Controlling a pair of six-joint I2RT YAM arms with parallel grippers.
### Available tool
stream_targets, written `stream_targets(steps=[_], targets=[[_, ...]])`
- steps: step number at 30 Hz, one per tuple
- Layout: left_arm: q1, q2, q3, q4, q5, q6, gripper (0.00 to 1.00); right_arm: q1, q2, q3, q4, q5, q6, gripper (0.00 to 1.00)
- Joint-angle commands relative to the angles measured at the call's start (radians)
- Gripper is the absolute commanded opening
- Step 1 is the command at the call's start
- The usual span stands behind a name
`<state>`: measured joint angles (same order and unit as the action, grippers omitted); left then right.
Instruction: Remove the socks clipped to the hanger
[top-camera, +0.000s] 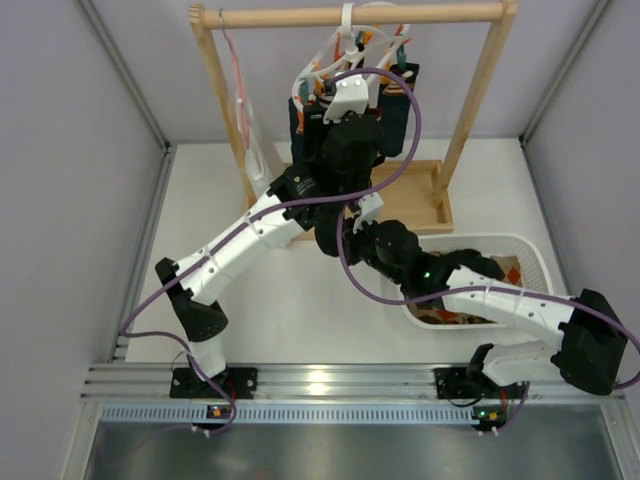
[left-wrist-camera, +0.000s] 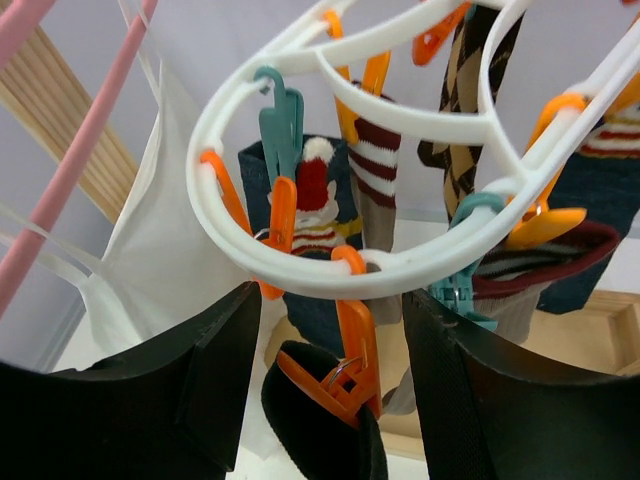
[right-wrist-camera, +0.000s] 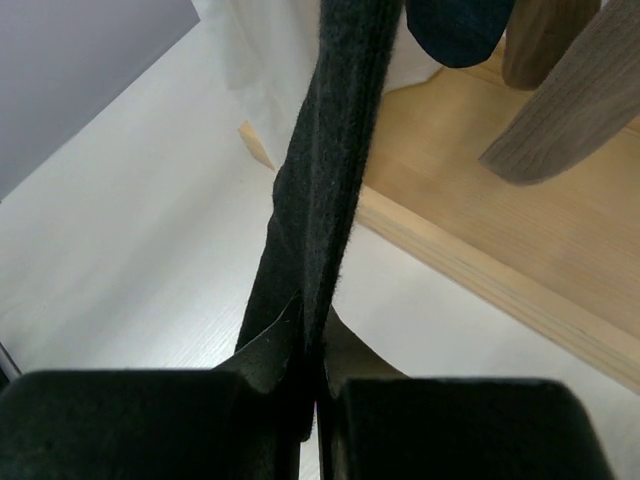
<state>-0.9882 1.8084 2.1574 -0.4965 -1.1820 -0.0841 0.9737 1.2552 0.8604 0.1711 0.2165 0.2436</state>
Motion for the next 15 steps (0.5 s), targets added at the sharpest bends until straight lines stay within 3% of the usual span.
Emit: stream_targets(steps=[1,9,15], targets=[[0.005,-0.044,-0.047,0.006,-0.024,-0.025,0.63,0.022,0.013,0.051,0.044,0.035,-0.012,0.0],[0.009,-0.047,-0.048,0.007,-0.062,0.013,0.61,0.033,0.064,0.106,0.041,0.04,-0.013,0.0],[0.029,-0.018,-0.008,0.007,-0.057,0.046,0.52,0.046,0.089,0.121,0.034,0.046,-0.024,0.0]])
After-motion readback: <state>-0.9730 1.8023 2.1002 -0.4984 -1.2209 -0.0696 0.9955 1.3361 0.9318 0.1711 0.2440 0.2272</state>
